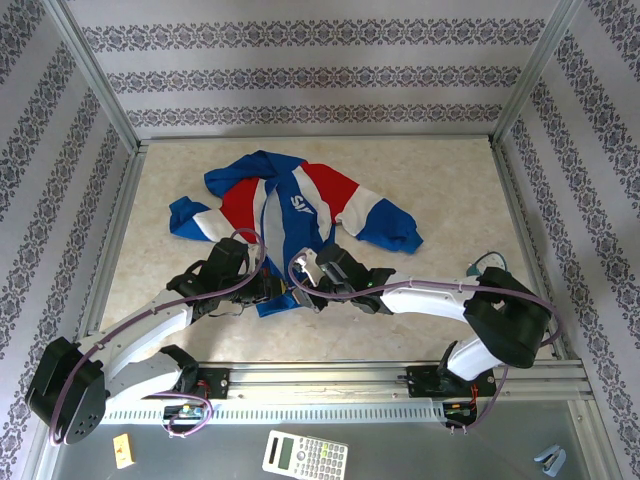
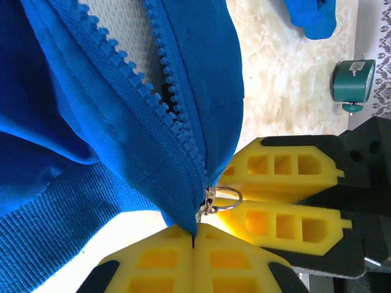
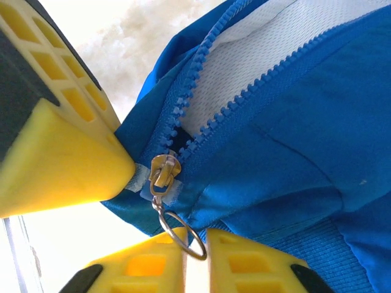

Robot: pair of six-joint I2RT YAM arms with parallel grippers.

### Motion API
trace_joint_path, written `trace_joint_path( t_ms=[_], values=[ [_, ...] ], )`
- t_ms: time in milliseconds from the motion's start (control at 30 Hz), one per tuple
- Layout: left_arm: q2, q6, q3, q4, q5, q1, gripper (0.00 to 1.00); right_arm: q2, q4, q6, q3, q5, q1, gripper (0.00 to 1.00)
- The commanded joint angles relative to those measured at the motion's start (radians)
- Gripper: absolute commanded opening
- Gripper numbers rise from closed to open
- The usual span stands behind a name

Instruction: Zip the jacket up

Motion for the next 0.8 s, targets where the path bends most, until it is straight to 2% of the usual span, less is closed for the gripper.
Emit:
trace_joint_path(
  t_ms=[0,267,567,767],
  values=[
    [-0.006,0.024,0.015,-0.017,-0.002,-0.016,0.0,-0.02,-0.019,-0.02,0.008,0.021,0.013,0.12],
    [-0.01,0.022,0.008,-0.014,-0.001,-0.016,0.0,-0.021,-0.02,-0.031,0.012,0.022,0.013,0.08],
    [-0.01,0.021,0.008,-0.015,0.003,-0.016,0.0,-0.003,-0.015,-0.049,0.023,0.033,0.013,0.15],
    [-0.003,0.022,0.009,-0.014,0.021,-0.018,0.0,-0.024,-0.016,-0.076,0.029,0.038,0.013,0.03]
  ],
)
